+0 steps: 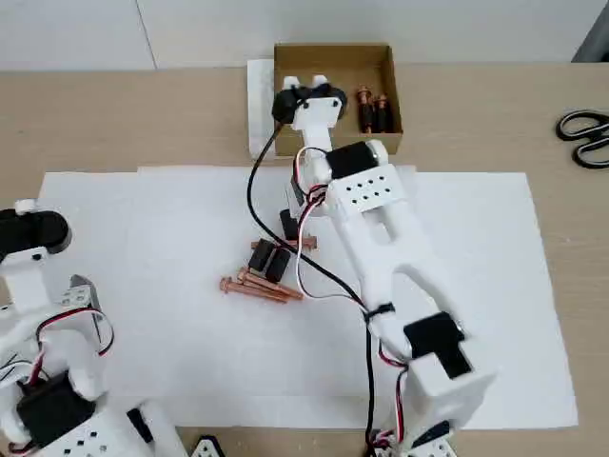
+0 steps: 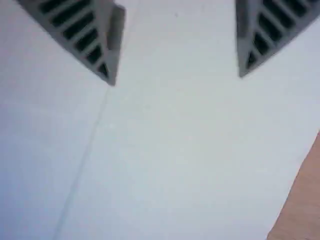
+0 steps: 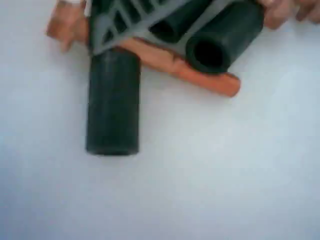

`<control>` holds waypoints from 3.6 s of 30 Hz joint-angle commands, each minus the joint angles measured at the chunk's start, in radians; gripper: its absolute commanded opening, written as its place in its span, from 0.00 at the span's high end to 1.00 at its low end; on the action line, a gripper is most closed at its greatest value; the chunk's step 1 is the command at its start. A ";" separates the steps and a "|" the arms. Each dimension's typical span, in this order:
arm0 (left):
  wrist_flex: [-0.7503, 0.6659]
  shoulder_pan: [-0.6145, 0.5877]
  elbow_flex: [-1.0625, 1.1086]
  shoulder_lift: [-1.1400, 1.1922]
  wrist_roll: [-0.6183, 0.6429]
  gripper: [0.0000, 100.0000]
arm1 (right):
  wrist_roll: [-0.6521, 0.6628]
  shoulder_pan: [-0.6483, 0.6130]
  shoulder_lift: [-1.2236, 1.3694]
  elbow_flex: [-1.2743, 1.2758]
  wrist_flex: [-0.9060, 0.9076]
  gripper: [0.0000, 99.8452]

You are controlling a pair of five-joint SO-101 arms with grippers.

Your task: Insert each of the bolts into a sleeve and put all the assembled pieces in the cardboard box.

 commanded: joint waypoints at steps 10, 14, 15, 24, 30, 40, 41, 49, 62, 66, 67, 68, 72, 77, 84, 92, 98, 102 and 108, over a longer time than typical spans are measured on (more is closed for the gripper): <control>0.005 0.002 0.027 -0.009 0.017 0.85 | -0.014 -0.071 0.091 -0.009 -0.073 0.80; 0.005 0.003 0.025 -0.009 0.017 0.85 | 0.049 -0.101 0.093 -0.008 -0.079 0.80; 0.005 0.003 0.025 -0.009 0.017 0.85 | 0.049 -0.102 0.093 -0.008 -0.079 0.80; 0.005 0.005 0.024 -0.009 0.017 0.85 | 0.109 -0.099 0.222 -0.048 -0.136 0.80; 0.006 0.005 0.024 -0.009 0.017 0.85 | 0.112 -0.097 0.289 -0.104 -0.134 0.80; 0.006 0.005 0.024 -0.009 0.017 0.85 | 0.157 -0.097 0.312 -0.143 -0.127 0.90; 0.006 0.005 0.024 -0.009 0.017 0.85 | 0.157 -0.096 0.312 -0.143 -0.125 0.90; 0.006 0.005 0.024 -0.009 0.015 0.85 | 0.158 -0.073 0.311 -0.195 -0.042 1.00; 0.005 0.006 0.024 -0.009 0.015 0.85 | 0.149 0.019 0.245 -0.529 0.326 1.00; 0.005 0.006 0.024 -0.009 0.015 0.85 | 0.149 0.039 0.188 -0.542 0.424 1.00; 0.005 0.006 0.024 -0.009 0.015 0.85 | 0.149 0.048 0.183 -0.542 0.455 1.00; 0.005 0.006 0.027 -0.009 0.015 0.85 | 0.149 0.062 0.182 -0.542 0.472 1.00; 0.003 0.006 0.028 -0.009 0.015 0.85 | 0.147 0.120 0.182 -0.532 0.489 1.00; 0.005 0.006 0.028 -0.009 0.015 0.85 | 0.120 0.140 0.183 -0.430 0.481 1.00; 0.005 0.006 0.028 -0.009 0.017 0.85 | 0.114 0.137 0.186 -0.319 0.414 1.00; 0.005 0.008 0.028 -0.009 0.017 0.85 | 0.115 0.140 0.275 -0.264 0.390 0.89; 0.005 0.008 0.028 -0.009 0.017 0.85 | 0.118 0.139 0.332 -0.265 0.384 0.88; 0.005 0.008 0.028 -0.009 0.017 0.85 | 0.120 0.139 0.355 -0.265 0.384 0.88; 0.005 0.008 0.028 -0.009 0.017 0.85 | 0.120 0.136 0.361 -0.267 0.390 0.80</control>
